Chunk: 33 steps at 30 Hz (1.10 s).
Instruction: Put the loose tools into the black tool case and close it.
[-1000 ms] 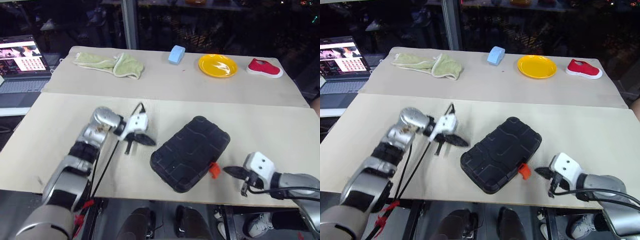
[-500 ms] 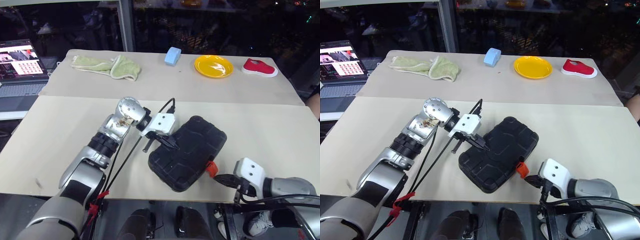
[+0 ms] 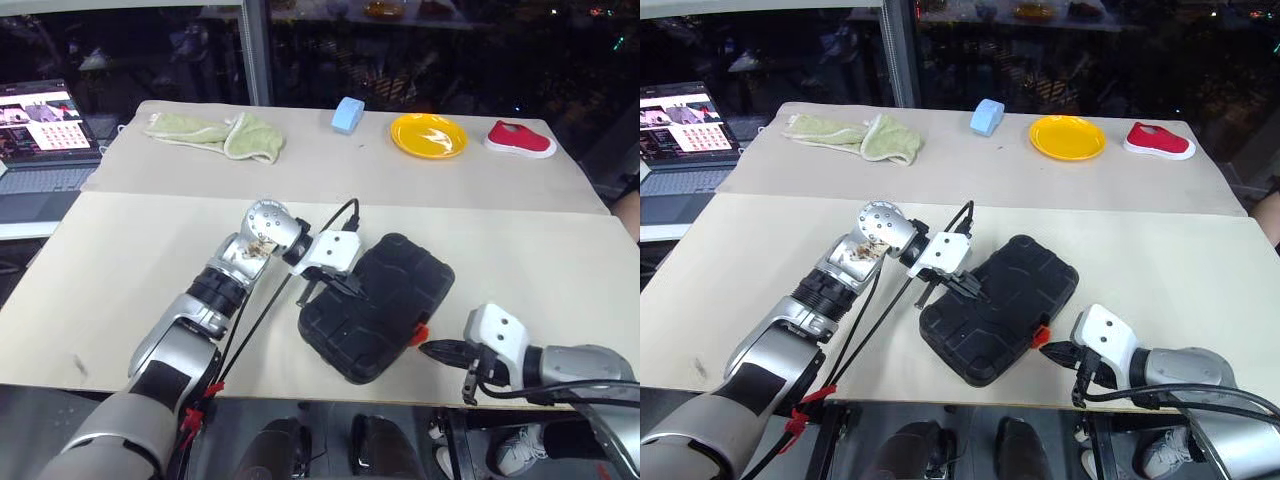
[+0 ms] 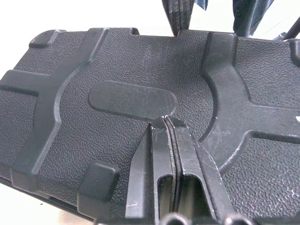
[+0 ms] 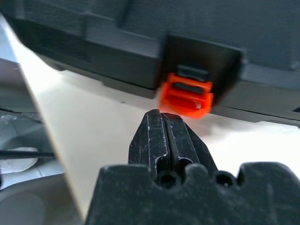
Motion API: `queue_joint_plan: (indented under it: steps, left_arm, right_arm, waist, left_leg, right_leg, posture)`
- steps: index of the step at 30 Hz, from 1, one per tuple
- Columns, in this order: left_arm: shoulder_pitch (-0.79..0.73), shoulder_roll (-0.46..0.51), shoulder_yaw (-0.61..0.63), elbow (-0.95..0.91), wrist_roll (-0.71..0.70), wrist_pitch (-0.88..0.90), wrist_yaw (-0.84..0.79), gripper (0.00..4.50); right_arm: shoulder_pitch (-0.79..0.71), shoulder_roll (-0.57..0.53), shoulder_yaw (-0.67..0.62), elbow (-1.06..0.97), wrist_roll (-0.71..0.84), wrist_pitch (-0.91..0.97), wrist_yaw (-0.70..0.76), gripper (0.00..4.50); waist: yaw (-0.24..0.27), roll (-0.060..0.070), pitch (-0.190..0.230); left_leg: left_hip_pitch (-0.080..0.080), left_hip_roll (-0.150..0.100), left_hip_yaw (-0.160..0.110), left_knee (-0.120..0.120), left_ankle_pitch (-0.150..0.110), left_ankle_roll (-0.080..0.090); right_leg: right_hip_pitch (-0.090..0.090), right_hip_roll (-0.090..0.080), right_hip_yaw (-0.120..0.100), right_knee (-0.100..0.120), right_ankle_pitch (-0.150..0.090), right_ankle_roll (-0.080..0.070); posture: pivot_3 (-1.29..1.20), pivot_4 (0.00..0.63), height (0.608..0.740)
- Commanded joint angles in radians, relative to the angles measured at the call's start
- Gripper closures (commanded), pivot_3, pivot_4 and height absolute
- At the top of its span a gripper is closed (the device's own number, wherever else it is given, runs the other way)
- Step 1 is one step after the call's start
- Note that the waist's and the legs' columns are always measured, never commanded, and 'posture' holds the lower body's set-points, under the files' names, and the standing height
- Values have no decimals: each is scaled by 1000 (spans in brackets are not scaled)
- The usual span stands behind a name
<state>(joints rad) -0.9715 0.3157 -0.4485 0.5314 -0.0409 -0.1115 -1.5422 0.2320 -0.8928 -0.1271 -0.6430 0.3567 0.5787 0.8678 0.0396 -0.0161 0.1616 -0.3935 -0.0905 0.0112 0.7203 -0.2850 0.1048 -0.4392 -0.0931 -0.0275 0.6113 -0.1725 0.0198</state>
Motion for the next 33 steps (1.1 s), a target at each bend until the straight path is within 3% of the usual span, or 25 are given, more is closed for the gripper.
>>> queue_joint_plan:
  steps: [1,12,26,33]
  left_arm:
    - [16,-2,-26,13,38,0,4,4419]
    - [25,-29,-57,-3,62,-25,3,4419]
    - [12,-74,-66,57,103,-87,34,4419]
    - [12,-91,-64,69,108,-95,44,4419]
  right_arm:
    - [21,14,22,8,-40,-34,-27,4500]
    - [-102,101,131,132,-115,-60,-89,4500]
    - [-233,47,-5,-36,84,154,-38,4500]
    - [-224,11,-36,-58,115,182,-23,4500]
  waist:
    - [0,0,0]
    - [0,-2,-1]
    - [1,-2,-1]
    - [-12,-1,-1]
  left_leg:
    - [0,0,0,0,0,0]
    - [5,0,0,0,-1,-1]
    - [5,0,0,1,-5,5]
    - [4,0,0,0,-5,5]
  right_leg:
    - [0,0,0,0,0,0]
    - [1,0,0,-1,0,1]
    - [1,0,0,0,0,1]
    - [2,1,1,0,0,1]
  posture:
    - [0,150,732]
    - [0,150,732]
    - [0,150,732]
    - [0,150,732]
